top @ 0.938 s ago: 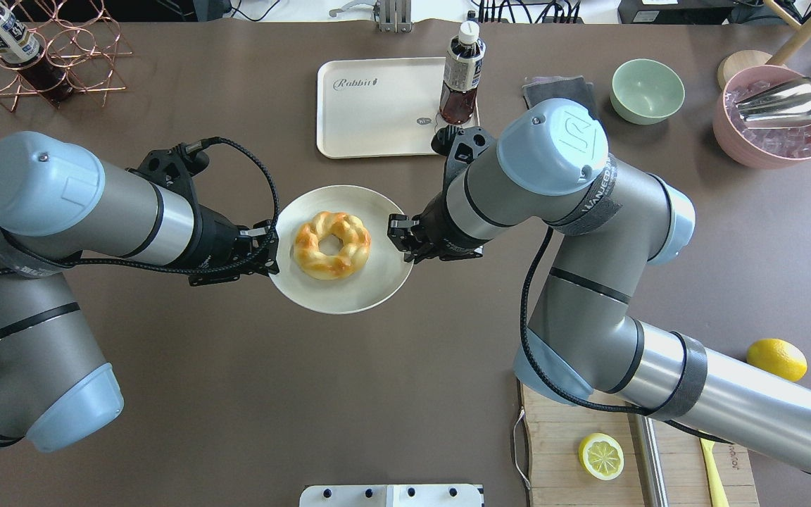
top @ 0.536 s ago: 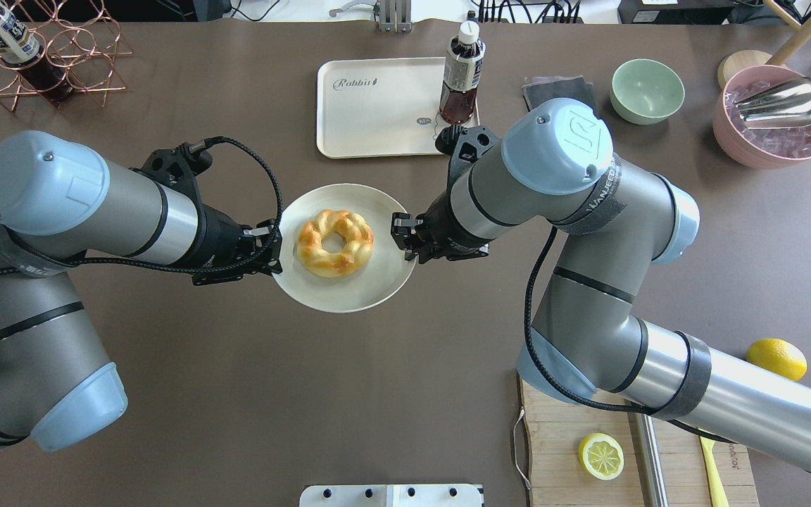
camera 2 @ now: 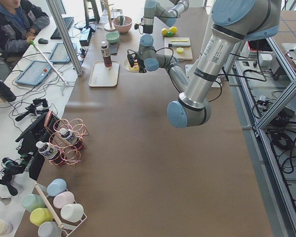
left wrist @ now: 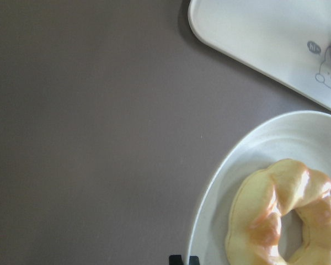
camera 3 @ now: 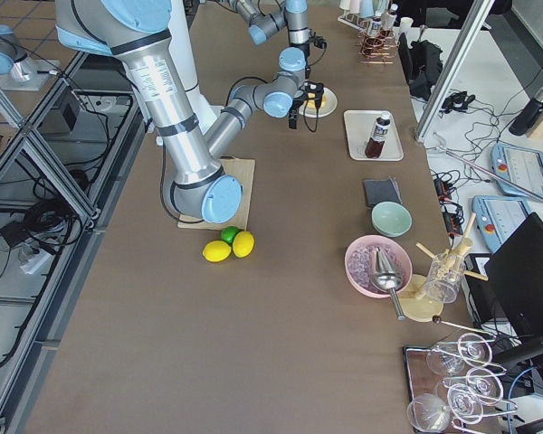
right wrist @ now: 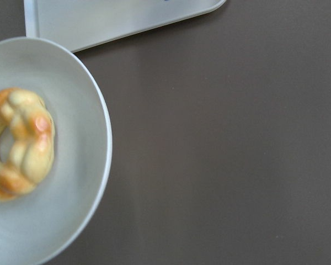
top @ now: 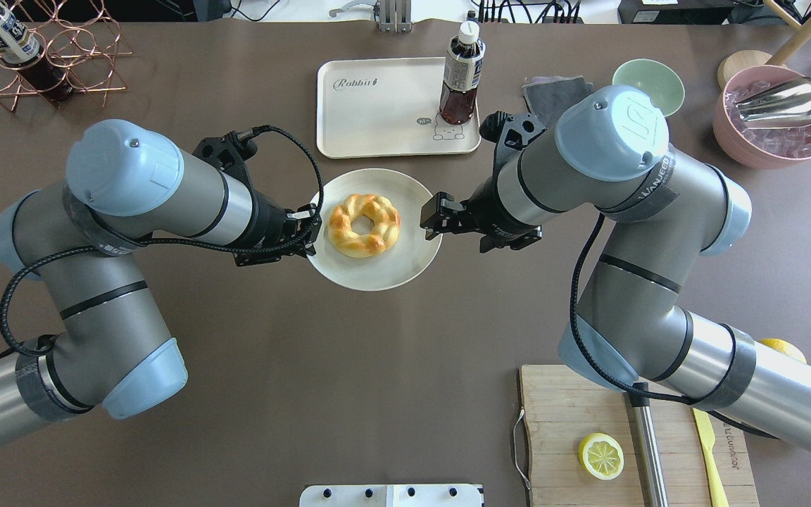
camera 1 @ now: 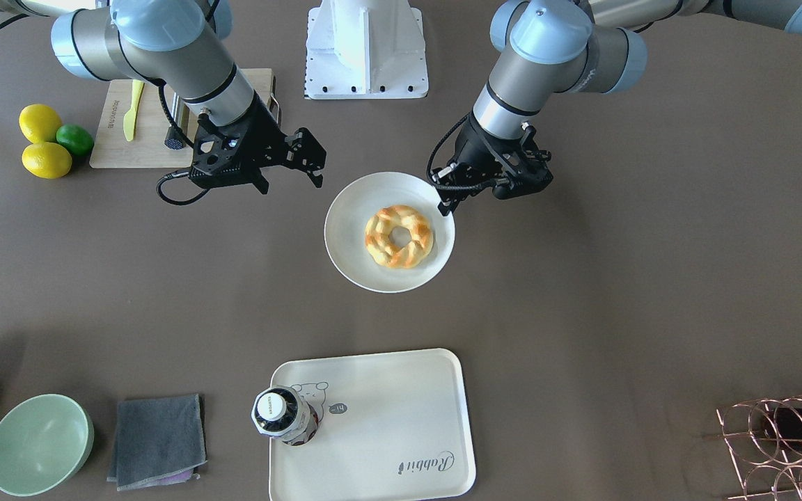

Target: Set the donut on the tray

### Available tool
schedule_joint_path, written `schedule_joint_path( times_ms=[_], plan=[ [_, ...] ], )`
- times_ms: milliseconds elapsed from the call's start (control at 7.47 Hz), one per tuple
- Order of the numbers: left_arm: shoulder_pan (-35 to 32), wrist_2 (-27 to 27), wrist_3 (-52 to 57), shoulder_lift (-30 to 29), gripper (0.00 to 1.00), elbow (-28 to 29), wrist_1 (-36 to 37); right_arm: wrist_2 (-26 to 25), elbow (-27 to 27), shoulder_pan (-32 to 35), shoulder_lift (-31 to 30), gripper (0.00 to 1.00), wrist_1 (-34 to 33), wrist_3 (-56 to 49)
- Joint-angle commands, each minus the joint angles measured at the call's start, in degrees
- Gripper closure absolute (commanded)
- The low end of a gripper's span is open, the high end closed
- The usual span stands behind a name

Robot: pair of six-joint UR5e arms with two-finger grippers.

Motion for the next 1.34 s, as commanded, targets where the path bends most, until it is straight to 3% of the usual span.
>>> schedule_joint_path(
  times_ms=[0, 402, 670, 938, 1205],
  plan=[
    [-5.24, 0.36, -0.94, -7.47, 1.0, 18.94, -10.01, 0.14, 2.56, 2.06, -5.94, 0.0, 0.04, -5.87],
    [-7.63, 2.02, -0.77, -16.08, 1.0, 37.26, -17.17, 1.19, 3.28, 5.65, -12.63, 0.0, 0.3, -17.01],
    [-8.59, 2.03, -0.77, -18.74, 1.0, 44.3, -20.68, 5.57, 3.28, 11.26, -17.89, 0.0, 0.56, -27.46],
    [-8.69, 2.73, -1.12, -21.56, 1.0, 48.99, -21.93, 6.82, 3.28, 14.97, -22.82, 0.0, 0.92, -36.36],
    [-8.51, 3.7, -3.22, -24.55, 1.0, 53.04, -23.86, 7.17, 3.36, 15.86, -23.55, 0.0, 0.92, -36.83]
  ],
)
